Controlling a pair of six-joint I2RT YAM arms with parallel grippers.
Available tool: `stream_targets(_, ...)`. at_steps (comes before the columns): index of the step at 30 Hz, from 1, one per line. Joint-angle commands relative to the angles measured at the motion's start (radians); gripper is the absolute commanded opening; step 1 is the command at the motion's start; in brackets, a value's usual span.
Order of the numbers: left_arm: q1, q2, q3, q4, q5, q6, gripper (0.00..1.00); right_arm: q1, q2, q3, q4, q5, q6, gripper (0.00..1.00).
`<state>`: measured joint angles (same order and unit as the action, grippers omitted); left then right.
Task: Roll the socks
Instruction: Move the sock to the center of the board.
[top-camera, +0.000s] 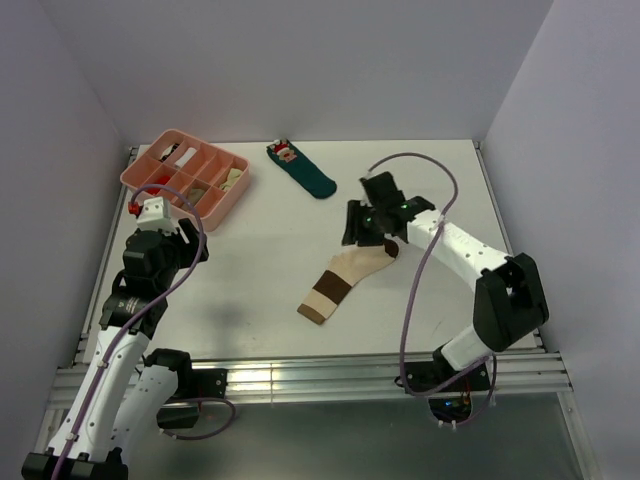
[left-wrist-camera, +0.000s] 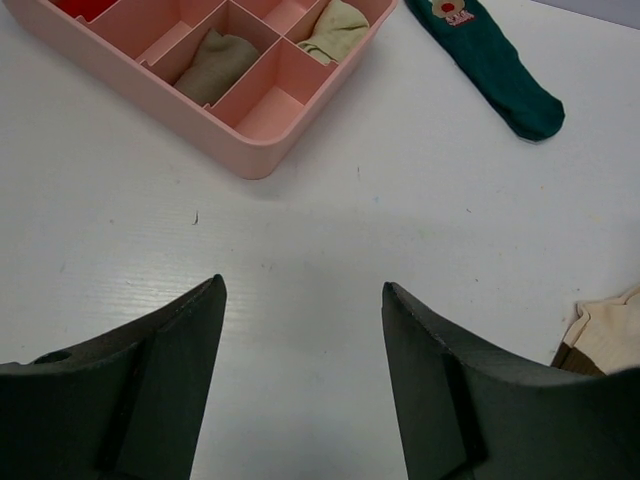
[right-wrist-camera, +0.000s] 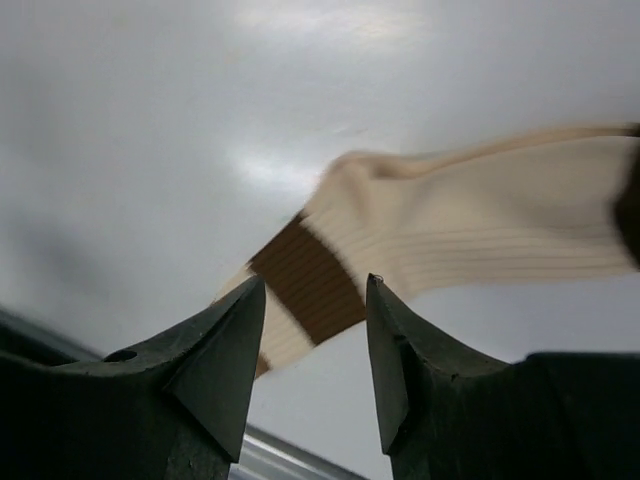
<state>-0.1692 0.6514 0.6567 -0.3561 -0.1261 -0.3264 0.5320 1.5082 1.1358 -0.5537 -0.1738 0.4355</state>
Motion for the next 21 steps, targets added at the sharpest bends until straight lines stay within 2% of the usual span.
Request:
stream_targets(1, -0.009, -0.021, -0.005, 0.032, -0.009, 0.010, 0.69, -0.136, 0.049, -0.039, -0.006, 0.108, 0.106, 0.52)
stream_targets(10, -0.009, -0.035, -0.006, 0.034, -0.021, 0.012, 0.69, -0.254, 0.248, 0.027, 0.047, 0.126, 0.129, 0.50)
stream_targets(16, -0.009, -0.039, -0.008, 0.039, -0.017, 0.018, 0.69, -0.260, 0.443, 0.169, 0.024, 0.088, 0.091, 0.50)
stream_targets(21, -0.009, -0.044, -0.012, 0.046, -0.012, 0.027, 0.69, -0.259, 0.575, 0.382, -0.041, 0.042, 0.005, 0.51)
